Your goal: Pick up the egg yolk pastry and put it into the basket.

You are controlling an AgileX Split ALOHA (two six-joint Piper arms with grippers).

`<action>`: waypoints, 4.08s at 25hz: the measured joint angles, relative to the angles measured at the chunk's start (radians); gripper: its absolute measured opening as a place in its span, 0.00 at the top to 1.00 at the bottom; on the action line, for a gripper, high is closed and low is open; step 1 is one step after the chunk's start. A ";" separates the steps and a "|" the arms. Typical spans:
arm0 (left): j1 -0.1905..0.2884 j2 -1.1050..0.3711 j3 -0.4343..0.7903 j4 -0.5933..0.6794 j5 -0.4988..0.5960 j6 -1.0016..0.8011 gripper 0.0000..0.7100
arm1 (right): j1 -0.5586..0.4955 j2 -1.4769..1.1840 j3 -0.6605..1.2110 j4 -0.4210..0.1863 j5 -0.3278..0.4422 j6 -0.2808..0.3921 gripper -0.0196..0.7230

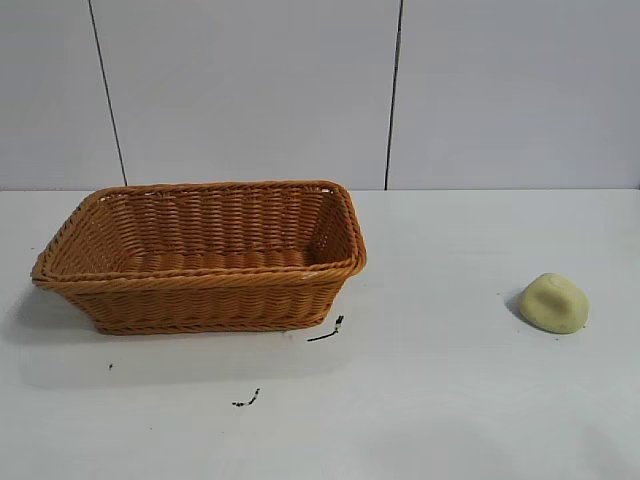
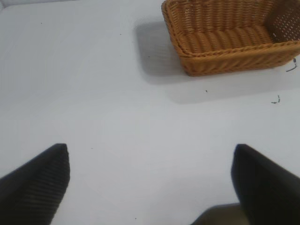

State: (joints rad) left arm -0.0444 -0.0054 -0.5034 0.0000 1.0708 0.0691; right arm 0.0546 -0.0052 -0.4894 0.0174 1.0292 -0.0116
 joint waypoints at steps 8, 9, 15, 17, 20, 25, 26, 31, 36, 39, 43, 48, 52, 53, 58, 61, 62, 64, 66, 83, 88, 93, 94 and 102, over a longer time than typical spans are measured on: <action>0.000 0.000 0.000 0.000 0.000 0.000 0.02 | 0.000 0.001 0.000 0.000 0.000 0.000 0.04; 0.000 0.000 0.000 0.000 0.000 0.000 0.02 | 0.000 0.009 0.000 0.000 0.000 0.000 0.04; 0.000 0.000 0.000 0.000 0.000 0.000 0.02 | 0.000 0.248 -0.060 0.000 -0.001 0.000 0.04; 0.000 0.000 0.000 0.000 0.000 0.000 0.02 | 0.000 0.370 -0.101 0.000 -0.002 0.000 0.04; 0.000 0.000 0.000 0.000 0.000 0.000 0.02 | 0.000 0.569 -0.168 0.000 -0.005 0.000 0.04; 0.000 0.000 0.000 0.000 0.000 0.000 0.02 | 0.000 0.924 -0.291 0.000 -0.022 0.000 0.04; 0.000 0.000 0.000 0.000 0.000 0.000 0.02 | 0.000 0.996 -0.318 0.000 -0.034 0.000 0.04; 0.000 0.000 0.000 0.000 0.000 0.000 0.02 | 0.000 1.332 -0.474 -0.003 -0.057 0.000 0.04; 0.000 0.000 0.000 0.000 0.000 0.000 0.02 | 0.014 1.618 -0.681 -0.004 -0.075 -0.021 0.04; 0.000 0.000 0.000 0.000 0.000 0.000 0.02 | 0.035 1.747 -0.784 -0.004 -0.124 -0.028 0.04; 0.000 0.000 0.000 0.000 0.000 0.000 0.02 | 0.038 1.901 -0.911 0.000 -0.139 -0.032 0.04; 0.000 0.000 0.000 0.000 0.000 0.000 0.02 | 0.038 2.014 -0.975 -0.017 -0.137 0.012 0.04; 0.000 0.000 0.000 0.000 0.000 0.000 0.02 | 0.038 2.058 -0.977 -0.030 -0.137 0.020 0.04; 0.000 0.000 0.000 0.000 0.000 0.000 0.02 | 0.038 2.070 -0.977 -0.030 -0.137 0.020 0.04; 0.000 0.000 0.000 0.000 0.000 0.000 0.02 | 0.038 2.123 -0.977 -0.033 -0.135 0.020 0.04; 0.000 0.000 0.000 0.000 0.000 0.000 0.02 | 0.038 2.151 -0.978 -0.037 -0.133 0.021 0.04; 0.000 0.000 0.000 0.000 0.000 0.000 0.02 | 0.038 2.159 -0.978 -0.038 -0.133 0.021 0.04; 0.000 0.000 0.000 0.000 0.000 0.000 0.02 | 0.038 2.168 -0.978 -0.038 -0.133 0.021 0.04; 0.000 0.000 0.000 0.000 0.000 0.000 0.02 | 0.038 2.175 -0.978 -0.038 -0.135 0.021 0.04; 0.000 0.000 0.000 0.000 0.000 0.000 0.02 | 0.038 2.192 -0.986 -0.087 -0.102 0.023 0.79; 0.000 0.000 0.000 0.000 0.000 0.000 0.02 | 0.038 2.154 -1.074 -0.092 0.000 0.023 0.81; 0.000 0.000 0.000 0.000 0.000 0.000 0.02 | 0.038 2.080 -1.251 -0.087 0.145 0.023 0.81; 0.000 0.000 0.000 0.000 0.000 0.000 0.02 | 0.038 2.068 -1.290 -0.085 0.162 0.023 0.81; 0.000 0.000 0.000 0.000 0.000 0.000 0.02 | 0.098 2.054 -1.464 -0.080 0.181 0.049 0.82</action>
State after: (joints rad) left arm -0.0444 -0.0054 -0.5034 0.0000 1.0708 0.0691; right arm 0.1523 2.0485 -1.9532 -0.0623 1.2104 0.0374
